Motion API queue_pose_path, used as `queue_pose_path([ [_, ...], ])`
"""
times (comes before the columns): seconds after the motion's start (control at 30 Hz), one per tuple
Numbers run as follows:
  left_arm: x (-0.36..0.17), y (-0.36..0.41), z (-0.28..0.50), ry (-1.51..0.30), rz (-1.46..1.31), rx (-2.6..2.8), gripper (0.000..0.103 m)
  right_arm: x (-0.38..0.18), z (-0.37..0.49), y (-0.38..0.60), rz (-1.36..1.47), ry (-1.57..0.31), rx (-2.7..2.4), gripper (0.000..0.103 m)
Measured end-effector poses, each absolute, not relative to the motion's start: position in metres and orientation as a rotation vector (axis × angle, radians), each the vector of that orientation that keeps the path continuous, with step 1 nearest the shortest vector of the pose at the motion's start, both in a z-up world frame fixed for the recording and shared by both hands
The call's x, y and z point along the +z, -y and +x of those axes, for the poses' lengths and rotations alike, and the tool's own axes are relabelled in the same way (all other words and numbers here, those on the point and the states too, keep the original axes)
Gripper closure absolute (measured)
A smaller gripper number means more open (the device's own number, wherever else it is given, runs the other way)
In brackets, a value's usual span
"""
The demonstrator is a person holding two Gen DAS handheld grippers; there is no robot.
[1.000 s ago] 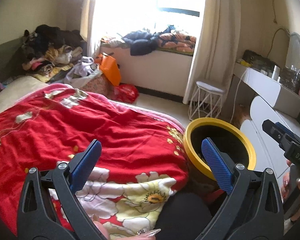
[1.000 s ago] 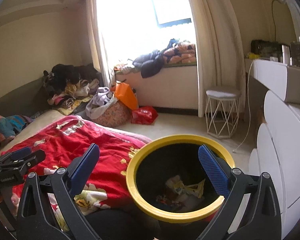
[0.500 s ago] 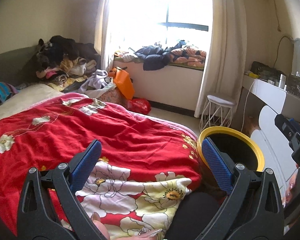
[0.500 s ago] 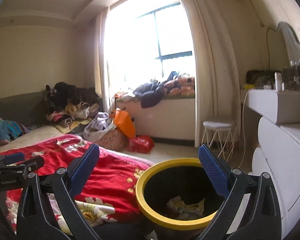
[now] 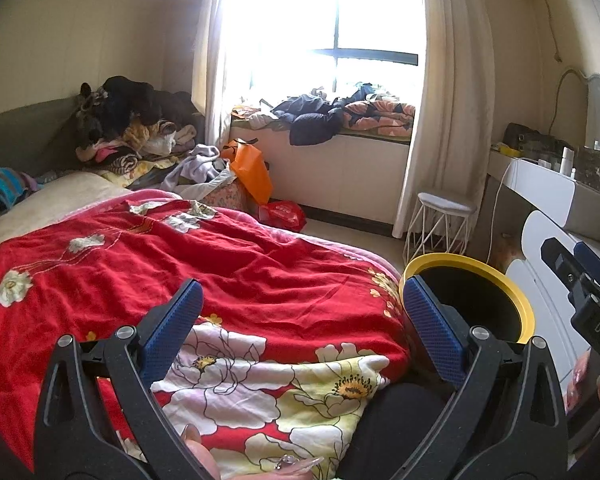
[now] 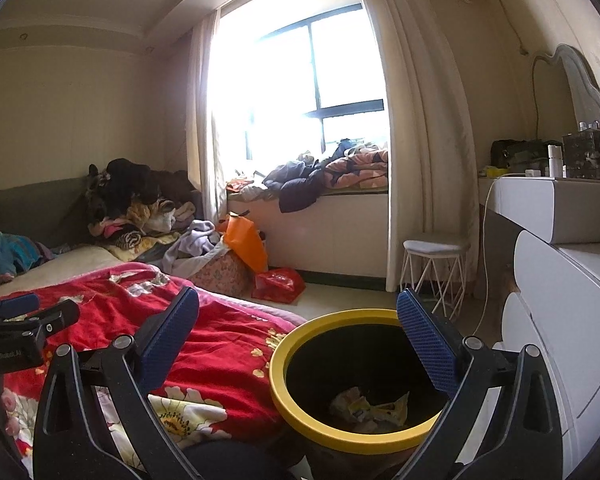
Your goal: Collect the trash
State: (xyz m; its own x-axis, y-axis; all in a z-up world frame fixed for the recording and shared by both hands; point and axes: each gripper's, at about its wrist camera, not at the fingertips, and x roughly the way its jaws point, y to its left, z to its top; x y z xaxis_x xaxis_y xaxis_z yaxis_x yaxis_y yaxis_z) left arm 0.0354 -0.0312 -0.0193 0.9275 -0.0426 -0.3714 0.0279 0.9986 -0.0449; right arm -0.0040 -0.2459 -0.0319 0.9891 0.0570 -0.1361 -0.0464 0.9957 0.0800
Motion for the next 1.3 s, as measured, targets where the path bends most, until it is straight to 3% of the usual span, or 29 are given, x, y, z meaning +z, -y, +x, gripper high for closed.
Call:
queue_pose_path([
  [1.3,-0.017,0.0318,0.0355,-0.377,-0.042,-0.034,0.011,-0.0307,-0.0063,0.248,0.077,-0.124,0.047,0.006],
])
